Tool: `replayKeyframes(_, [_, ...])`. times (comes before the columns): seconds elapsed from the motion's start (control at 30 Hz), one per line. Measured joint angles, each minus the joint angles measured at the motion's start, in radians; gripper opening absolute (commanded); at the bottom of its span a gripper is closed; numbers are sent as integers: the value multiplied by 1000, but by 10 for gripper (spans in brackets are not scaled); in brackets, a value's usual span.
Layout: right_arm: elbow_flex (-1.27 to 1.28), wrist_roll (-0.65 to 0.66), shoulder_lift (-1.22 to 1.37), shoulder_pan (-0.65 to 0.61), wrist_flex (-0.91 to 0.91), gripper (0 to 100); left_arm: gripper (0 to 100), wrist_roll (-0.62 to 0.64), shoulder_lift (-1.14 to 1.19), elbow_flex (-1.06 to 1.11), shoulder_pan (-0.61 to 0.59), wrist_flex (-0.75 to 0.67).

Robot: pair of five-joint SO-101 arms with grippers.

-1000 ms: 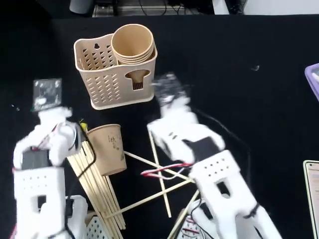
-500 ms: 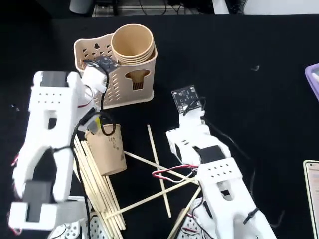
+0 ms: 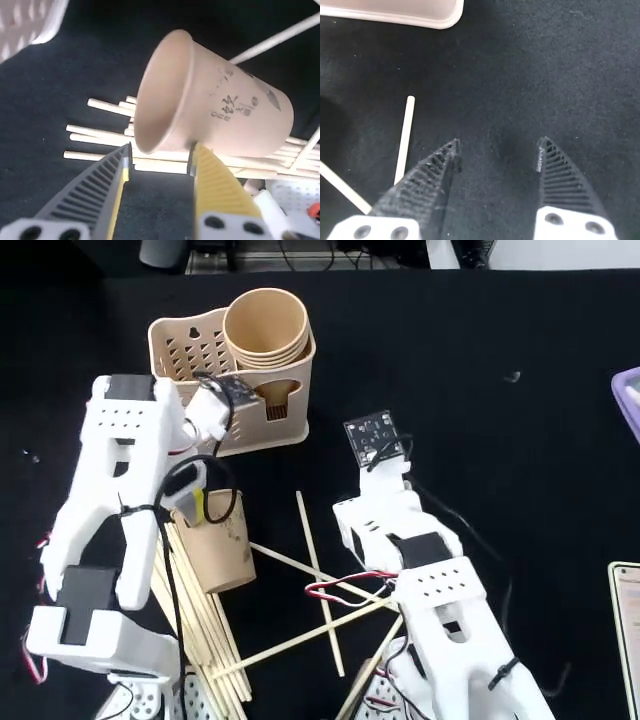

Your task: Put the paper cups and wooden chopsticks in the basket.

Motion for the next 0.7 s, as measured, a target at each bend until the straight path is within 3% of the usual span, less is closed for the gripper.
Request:
replayKeyframes(0.47, [0,0,0,0,0,240,201,-46,0,0,206,123])
replayKeyframes(0.63, [0,0,0,0,0,240,27,-26,0,0,204,127])
replayKeyframes(0.7, [0,0,0,0,0,240,41,-23,-15,0,206,127])
